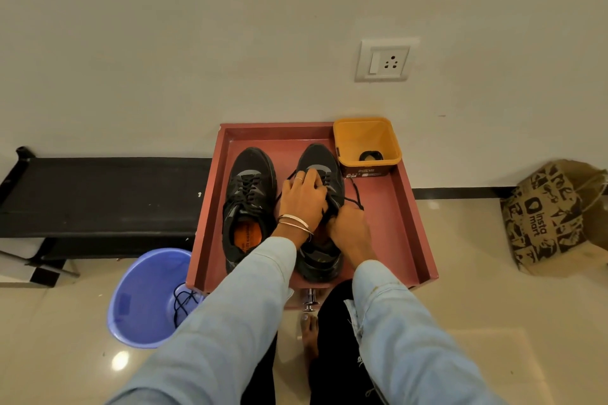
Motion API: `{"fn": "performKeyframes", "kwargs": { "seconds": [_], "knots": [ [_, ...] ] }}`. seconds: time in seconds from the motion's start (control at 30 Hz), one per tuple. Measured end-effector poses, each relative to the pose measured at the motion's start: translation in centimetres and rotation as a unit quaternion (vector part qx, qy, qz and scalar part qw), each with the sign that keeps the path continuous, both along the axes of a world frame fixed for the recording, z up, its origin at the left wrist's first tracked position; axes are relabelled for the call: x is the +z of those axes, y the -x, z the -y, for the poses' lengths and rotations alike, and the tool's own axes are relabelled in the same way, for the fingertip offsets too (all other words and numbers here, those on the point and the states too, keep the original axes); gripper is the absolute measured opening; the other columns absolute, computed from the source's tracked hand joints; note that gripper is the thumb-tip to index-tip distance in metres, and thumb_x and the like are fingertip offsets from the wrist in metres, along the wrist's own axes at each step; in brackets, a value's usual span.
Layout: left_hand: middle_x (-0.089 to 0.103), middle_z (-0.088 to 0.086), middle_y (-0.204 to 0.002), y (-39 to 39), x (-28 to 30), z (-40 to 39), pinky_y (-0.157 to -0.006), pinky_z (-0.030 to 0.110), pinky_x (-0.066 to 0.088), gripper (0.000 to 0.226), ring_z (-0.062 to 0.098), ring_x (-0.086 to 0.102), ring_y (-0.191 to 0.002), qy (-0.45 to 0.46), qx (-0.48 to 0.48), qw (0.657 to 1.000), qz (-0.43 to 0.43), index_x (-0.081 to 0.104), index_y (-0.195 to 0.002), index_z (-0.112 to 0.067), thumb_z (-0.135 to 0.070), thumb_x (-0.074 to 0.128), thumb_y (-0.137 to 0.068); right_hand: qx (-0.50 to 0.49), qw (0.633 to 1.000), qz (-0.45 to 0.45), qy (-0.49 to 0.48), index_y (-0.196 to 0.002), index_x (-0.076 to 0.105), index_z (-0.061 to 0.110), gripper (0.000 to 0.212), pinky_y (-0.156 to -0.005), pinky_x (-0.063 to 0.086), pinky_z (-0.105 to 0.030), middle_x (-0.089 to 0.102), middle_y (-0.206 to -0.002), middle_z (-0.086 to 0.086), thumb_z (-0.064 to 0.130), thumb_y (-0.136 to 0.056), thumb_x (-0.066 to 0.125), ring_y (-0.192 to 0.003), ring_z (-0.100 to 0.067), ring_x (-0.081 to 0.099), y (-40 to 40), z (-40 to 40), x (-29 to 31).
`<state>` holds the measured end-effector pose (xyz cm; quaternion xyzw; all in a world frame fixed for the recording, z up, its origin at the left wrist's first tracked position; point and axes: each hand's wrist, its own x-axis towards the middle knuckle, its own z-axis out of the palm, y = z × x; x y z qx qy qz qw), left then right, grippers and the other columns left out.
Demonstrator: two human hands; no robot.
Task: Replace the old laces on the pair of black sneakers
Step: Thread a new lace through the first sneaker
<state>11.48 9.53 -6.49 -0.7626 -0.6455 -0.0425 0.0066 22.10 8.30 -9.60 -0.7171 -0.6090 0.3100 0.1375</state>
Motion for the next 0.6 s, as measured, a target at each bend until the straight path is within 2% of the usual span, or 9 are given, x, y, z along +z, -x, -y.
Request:
{"fn": "performKeyframes", "kwargs": {
  "seconds": [0.1, 0.17, 0.23, 0.3, 0.37, 0.4, 0.47, 0.53, 0.6],
  "knots": [
    [0.044, 0.008, -0.126, 0.5, 0.4, -0.1, -0.084, 0.038, 0.041, 0.031, 0.028, 0.049, -0.111, 0.013, 0.027, 0.998, 0.049, 0.056, -0.118, -0.008, -0.023, 0.044, -0.094, 0.004, 1.0, 0.009, 0.006, -0.099, 0.062, 0.0, 0.021, -0.07, 0.054, -0.038, 0.065, -0.096, -0.018, 0.014, -0.088, 0.051, -0.084, -0.035, 0.062, 0.1, 0.1, 0.0],
    [0.049, 0.013, -0.115, 1.1, 0.7, 0.2, -0.075, 0.036, 0.042, 0.019, 0.03, 0.056, -0.096, -0.045, 0.096, 0.977, 0.186, 0.059, -0.102, -0.004, -0.015, 0.05, -0.09, -0.003, 1.0, 0.017, 0.017, -0.102, 0.06, -0.001, 0.023, -0.068, 0.049, -0.036, 0.063, -0.1, -0.019, 0.014, -0.088, 0.05, -0.088, -0.038, 0.061, 0.0, 0.0, 0.1],
    [0.057, 0.015, -0.102, 1.7, 0.6, 0.4, -0.075, 0.034, 0.04, 0.012, 0.031, 0.058, -0.089, -0.088, 0.235, 0.899, 0.359, 0.062, -0.085, 0.0, -0.011, 0.056, -0.088, -0.006, 0.999, 0.022, 0.024, -0.103, 0.06, -0.002, 0.024, -0.067, 0.045, -0.033, 0.062, -0.102, -0.02, 0.015, -0.088, 0.05, -0.09, -0.039, 0.061, 0.0, 0.0, 0.1],
    [0.065, 0.018, -0.095, 2.3, 0.3, 0.1, -0.082, 0.034, 0.047, 0.015, 0.032, 0.061, -0.091, -0.099, 0.371, 0.777, 0.499, 0.064, -0.082, -0.002, -0.014, 0.059, -0.089, -0.006, 0.999, 0.022, 0.025, -0.102, 0.06, -0.002, 0.024, -0.066, 0.043, -0.032, 0.062, -0.101, -0.02, 0.014, -0.088, 0.05, -0.09, -0.037, 0.061, 0.0, 0.0, 0.2],
    [0.067, 0.018, -0.092, 2.7, 0.5, -0.2, -0.086, 0.04, 0.052, 0.009, 0.033, 0.064, -0.089, -0.111, 0.453, 0.656, 0.593, 0.059, -0.083, -0.009, -0.016, 0.06, -0.089, -0.003, 0.999, 0.021, 0.025, -0.101, 0.061, -0.002, 0.023, -0.065, 0.043, -0.031, 0.064, -0.1, -0.019, 0.013, -0.088, 0.05, -0.089, -0.036, 0.062, 0.0, 0.0, 0.2],
    [0.067, 0.016, -0.09, 2.7, 0.6, -0.2, -0.085, 0.042, 0.053, 0.006, 0.032, 0.065, -0.087, -0.118, 0.456, 0.63, 0.617, 0.058, -0.084, -0.01, -0.014, 0.06, -0.088, -0.001, 1.0, 0.021, 0.023, -0.1, 0.062, -0.002, 0.023, -0.065, 0.043, -0.03, 0.065, -0.099, -0.018, 0.012, -0.087, 0.05, -0.088, -0.035, 0.062, 0.0, 0.0, 0.3],
    [0.065, 0.01, -0.085, 2.4, 1.0, 0.0, -0.083, 0.037, 0.052, 0.011, 0.024, 0.064, -0.08, -0.112, 0.389, 0.681, 0.61, 0.058, -0.097, -0.007, -0.009, 0.061, -0.087, 0.001, 1.0, 0.021, 0.021, -0.1, 0.062, -0.002, 0.022, -0.064, 0.042, -0.03, 0.065, -0.097, -0.017, 0.012, -0.087, 0.051, -0.085, -0.033, 0.062, 0.0, -0.1, 0.3],
    [0.059, 0.002, -0.086, 2.1, 1.2, 0.4, -0.079, 0.032, 0.049, 0.033, 0.013, 0.058, -0.077, -0.098, 0.265, 0.797, 0.534, 0.055, -0.114, -0.01, -0.006, 0.064, -0.082, 0.002, 1.0, 0.022, 0.021, -0.099, 0.062, -0.001, 0.021, -0.063, 0.043, -0.031, 0.064, -0.097, -0.017, 0.012, -0.087, 0.051, -0.085, -0.033, 0.061, -0.1, -0.1, 0.3],
    [0.054, 0.001, -0.105, 1.8, 1.4, 0.5, -0.083, 0.036, 0.043, 0.047, 0.018, 0.05, -0.096, -0.056, 0.157, 0.92, 0.354, 0.055, -0.123, -0.028, -0.016, 0.067, -0.078, 0.0, 1.0, 0.021, 0.023, -0.099, 0.061, -0.001, 0.021, -0.064, 0.044, -0.032, 0.063, -0.097, -0.018, 0.013, -0.088, 0.052, -0.086, -0.034, 0.061, 0.0, 0.1, 0.2]
  ]
}}
